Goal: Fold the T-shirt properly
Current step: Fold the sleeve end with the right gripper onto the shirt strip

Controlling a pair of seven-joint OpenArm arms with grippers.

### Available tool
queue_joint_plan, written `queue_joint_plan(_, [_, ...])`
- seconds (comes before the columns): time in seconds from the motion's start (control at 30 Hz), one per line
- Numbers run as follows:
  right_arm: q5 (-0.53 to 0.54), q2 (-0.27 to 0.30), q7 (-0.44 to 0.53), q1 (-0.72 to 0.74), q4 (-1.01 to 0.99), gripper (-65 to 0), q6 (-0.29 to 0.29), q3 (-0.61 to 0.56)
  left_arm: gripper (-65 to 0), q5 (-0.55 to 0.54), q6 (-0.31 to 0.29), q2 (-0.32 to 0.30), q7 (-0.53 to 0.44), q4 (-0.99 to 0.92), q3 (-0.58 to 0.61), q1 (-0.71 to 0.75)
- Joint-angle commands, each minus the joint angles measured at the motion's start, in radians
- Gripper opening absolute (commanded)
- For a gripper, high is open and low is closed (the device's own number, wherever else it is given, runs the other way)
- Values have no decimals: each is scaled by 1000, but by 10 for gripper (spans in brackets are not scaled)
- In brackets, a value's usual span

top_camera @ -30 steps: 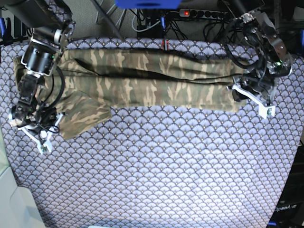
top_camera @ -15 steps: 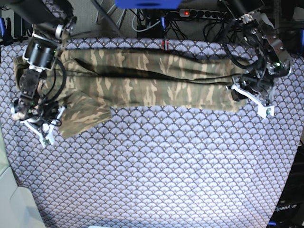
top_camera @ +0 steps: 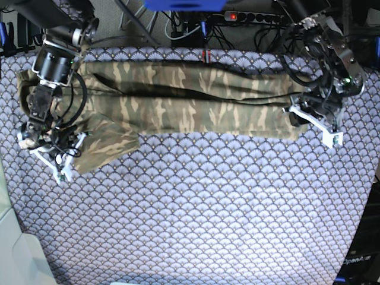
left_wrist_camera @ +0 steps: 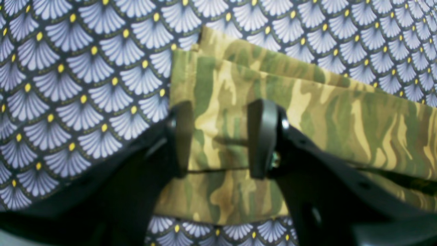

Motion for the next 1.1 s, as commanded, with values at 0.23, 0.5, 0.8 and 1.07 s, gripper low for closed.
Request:
queue_joint_plan(0.23, [9,21,29,1,133,-650,-4,4,-393,-14,-1,-7,-16,20,1,-13])
queue_joint_plan(0.5, [5,7,26,-69,289,-650,-4,2,-393,-14,-4,-7,-16,15,1,-23])
queue_joint_plan(0.8, [61,4,31,-298,594,-650,-4,52,-393,-14,-7,-7,-18,14,1,-25])
queue_joint_plan(1.07, [168,7,32,-464,737,-650,-4,111,-393,-14,-7,-7,-18,12,2,-25])
